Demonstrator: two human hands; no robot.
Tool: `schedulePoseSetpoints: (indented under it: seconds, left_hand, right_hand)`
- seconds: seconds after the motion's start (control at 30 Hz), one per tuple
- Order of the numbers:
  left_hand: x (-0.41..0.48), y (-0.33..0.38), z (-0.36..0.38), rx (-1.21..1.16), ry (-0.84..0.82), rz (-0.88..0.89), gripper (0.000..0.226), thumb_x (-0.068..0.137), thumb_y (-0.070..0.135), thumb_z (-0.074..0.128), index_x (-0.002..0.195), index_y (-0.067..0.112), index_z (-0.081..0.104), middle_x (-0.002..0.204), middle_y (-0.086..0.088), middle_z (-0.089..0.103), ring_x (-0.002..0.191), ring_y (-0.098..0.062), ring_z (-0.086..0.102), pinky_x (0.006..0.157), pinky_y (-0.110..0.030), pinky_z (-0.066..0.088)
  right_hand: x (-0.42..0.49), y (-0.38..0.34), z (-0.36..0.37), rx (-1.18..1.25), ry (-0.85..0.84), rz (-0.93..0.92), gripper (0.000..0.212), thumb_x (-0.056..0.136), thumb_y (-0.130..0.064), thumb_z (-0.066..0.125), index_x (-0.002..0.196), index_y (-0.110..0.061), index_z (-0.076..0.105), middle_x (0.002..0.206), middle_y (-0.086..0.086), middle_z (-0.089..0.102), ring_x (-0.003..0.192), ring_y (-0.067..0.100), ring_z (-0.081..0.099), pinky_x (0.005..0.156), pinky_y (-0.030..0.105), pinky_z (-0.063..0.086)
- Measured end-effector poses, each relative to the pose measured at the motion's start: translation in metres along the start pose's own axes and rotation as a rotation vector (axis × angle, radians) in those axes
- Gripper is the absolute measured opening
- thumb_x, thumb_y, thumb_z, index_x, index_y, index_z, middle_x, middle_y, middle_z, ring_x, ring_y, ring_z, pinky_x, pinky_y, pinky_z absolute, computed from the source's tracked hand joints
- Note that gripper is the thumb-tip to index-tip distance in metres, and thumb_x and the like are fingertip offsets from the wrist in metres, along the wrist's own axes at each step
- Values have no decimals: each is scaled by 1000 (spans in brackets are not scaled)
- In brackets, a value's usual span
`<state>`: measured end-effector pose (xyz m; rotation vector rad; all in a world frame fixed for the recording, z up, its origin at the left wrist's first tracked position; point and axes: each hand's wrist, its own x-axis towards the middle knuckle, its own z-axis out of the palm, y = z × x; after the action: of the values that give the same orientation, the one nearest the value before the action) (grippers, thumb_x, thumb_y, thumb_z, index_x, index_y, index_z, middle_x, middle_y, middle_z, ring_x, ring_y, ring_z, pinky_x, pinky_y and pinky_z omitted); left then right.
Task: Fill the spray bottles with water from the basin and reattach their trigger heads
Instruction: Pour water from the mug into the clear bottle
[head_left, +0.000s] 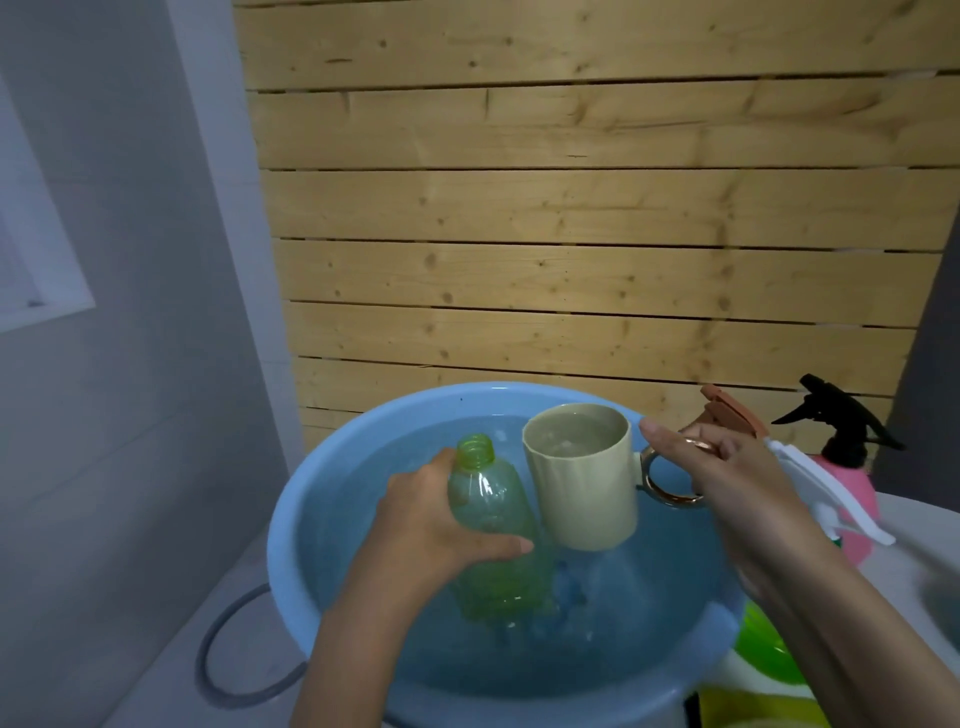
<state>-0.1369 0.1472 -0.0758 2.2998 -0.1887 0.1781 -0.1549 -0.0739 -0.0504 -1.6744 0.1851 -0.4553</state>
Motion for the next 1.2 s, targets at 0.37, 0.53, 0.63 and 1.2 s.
schedulePoseSetpoints:
  seconds: [0.37, 0.53, 0.63, 1.2]
  left_hand:
    - [-20, 21, 8, 202, -28, 8, 74, 44, 52, 85, 110, 43, 54, 101, 10, 59, 104, -17, 54, 84, -30, 47]
    - [-17, 24, 13, 258, 17, -35, 72, 53, 41, 85, 115, 44, 49, 108, 9, 51, 107, -21, 52, 82, -32, 48]
    - [-14, 24, 17, 256, 28, -80, 69, 58, 33, 85, 115, 41, 48, 104, 11, 54, 105, -22, 53, 77, -30, 46]
    - [-7, 18, 23, 417, -15, -84, 70, 61, 29, 79, 120, 43, 44, 111, 13, 54, 102, -19, 55, 75, -26, 44]
  right_hand:
    - [-29, -6, -14, 133, 157, -19, 50, 82, -26, 72, 92, 20, 55, 79, 25, 51, 71, 25, 43, 61, 26, 39]
    - [-30, 4, -9, 155, 151, -35, 50, 81, -28, 74, 82, 17, 52, 68, 7, 43, 66, 14, 36, 54, 26, 27]
    - [-26, 7, -6, 137, 183, -57, 47, 81, -27, 75, 57, -2, 43, 49, -7, 34, 51, 8, 28, 47, 19, 25]
    - [-18, 8, -9, 95, 240, -195, 46, 81, -21, 74, 53, -10, 40, 38, -11, 32, 41, 4, 29, 39, 10, 24]
